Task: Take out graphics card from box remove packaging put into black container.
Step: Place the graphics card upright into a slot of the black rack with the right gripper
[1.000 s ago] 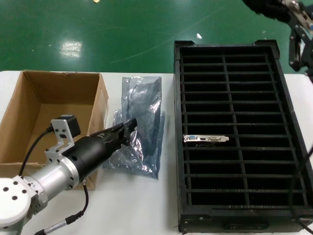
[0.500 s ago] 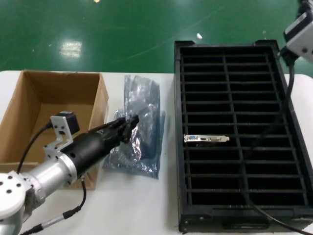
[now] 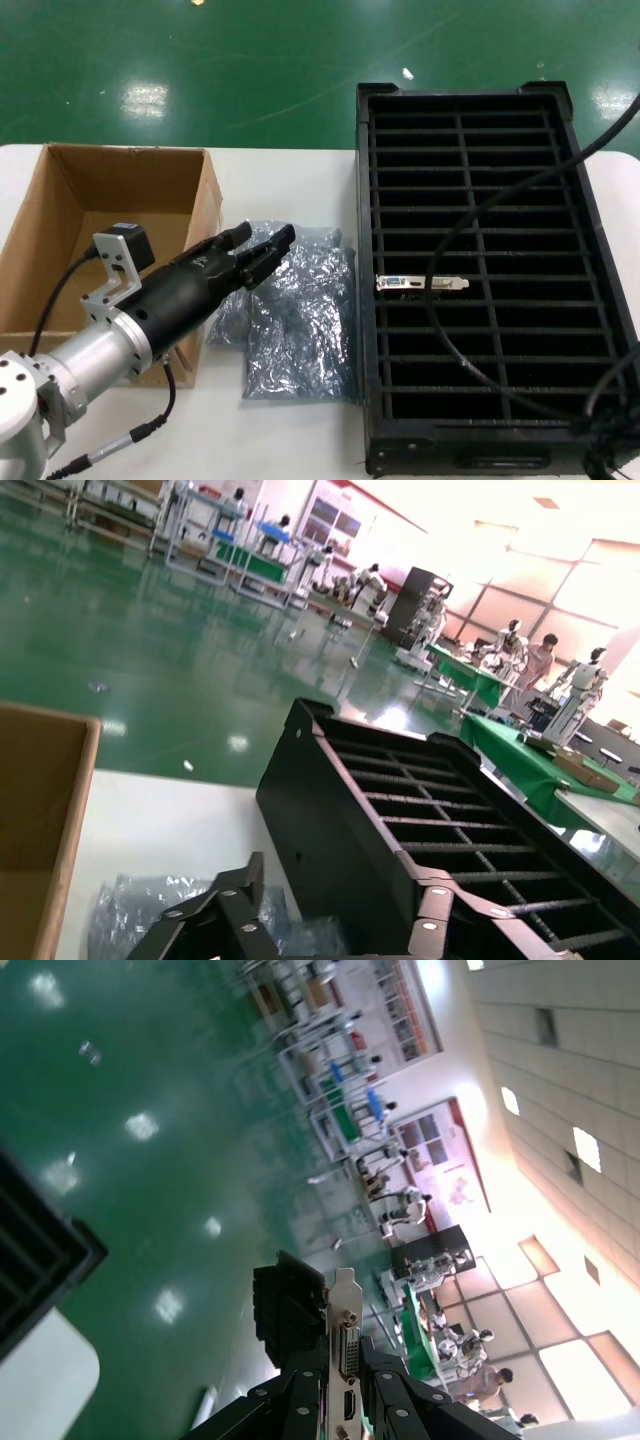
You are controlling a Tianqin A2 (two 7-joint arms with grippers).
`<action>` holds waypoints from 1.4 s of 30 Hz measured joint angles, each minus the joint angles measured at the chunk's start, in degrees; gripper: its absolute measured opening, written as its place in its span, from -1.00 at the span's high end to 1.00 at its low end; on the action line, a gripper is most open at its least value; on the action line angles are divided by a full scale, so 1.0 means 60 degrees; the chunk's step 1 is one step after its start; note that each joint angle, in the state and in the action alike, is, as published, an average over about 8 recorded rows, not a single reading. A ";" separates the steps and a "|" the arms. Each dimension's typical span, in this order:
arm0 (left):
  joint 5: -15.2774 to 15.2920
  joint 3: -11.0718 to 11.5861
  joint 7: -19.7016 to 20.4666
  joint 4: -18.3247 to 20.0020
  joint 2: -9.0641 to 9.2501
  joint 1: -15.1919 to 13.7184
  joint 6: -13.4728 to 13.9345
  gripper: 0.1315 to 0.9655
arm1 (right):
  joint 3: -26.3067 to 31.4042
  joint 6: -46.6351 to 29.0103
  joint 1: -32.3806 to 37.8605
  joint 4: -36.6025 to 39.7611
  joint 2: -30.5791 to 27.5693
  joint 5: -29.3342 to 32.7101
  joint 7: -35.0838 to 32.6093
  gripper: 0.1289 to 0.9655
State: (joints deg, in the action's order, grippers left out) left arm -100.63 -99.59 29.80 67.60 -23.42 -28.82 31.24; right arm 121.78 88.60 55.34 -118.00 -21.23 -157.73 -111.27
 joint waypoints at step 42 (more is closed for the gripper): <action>-0.1987 0.0857 -0.4120 0.0465 0.0493 0.0668 0.0453 -0.99 | -0.4206 0.0226 0.0418 0.0000 0.2375 0.0000 -0.9117 0.86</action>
State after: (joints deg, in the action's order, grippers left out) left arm -112.55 -94.45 5.08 70.39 -20.46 -24.82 33.96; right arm 96.54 89.95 57.85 -118.00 -6.98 -157.74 -165.97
